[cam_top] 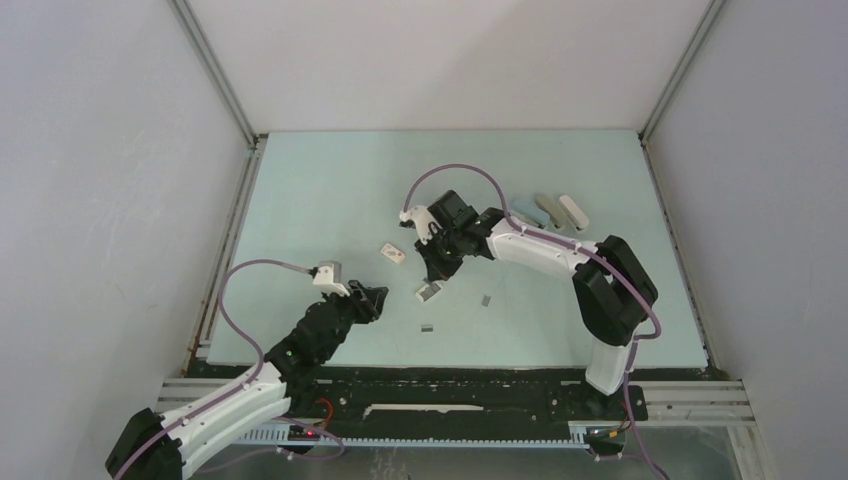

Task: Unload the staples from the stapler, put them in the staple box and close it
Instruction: Place the staple in the staple box.

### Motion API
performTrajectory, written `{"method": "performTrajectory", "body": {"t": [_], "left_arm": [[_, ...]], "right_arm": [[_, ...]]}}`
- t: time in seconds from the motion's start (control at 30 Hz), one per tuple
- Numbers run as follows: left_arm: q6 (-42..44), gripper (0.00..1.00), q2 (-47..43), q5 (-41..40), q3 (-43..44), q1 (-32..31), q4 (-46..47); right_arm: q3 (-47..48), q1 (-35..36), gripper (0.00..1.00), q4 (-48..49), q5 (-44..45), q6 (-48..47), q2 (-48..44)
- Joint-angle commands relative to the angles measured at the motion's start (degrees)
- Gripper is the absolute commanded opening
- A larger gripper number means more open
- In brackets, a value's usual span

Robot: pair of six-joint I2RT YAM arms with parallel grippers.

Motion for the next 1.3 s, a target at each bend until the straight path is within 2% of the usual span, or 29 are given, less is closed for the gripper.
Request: {"method": "performTrajectory", "body": {"t": [0.0, 0.4, 0.97, 1.27], "left_arm": [[-0.62, 0.51, -0.62, -1.81, -2.79, 0.32, 0.66], [-0.79, 0.52, -1.67, -2.05, -3.41, 0.27, 0.5], [-0.88, 0.52, -2.2, -2.16, -3.85, 0.28, 0.48], [-0.93, 0.52, -2.35, -2.23, -3.8, 0.3, 0.34]], "right_arm": [[0.99, 0.41, 0.0, 2.22, 3.73, 2.06, 1.11], [2.04, 2.49, 0.0, 1.94, 6.78, 3.81, 5.01], [1.73, 3.73, 0.0, 3.78, 13.77, 8.2, 6.72], [1.8, 3.84, 0.0, 3.54, 14.41, 8.14, 7.15]]}}
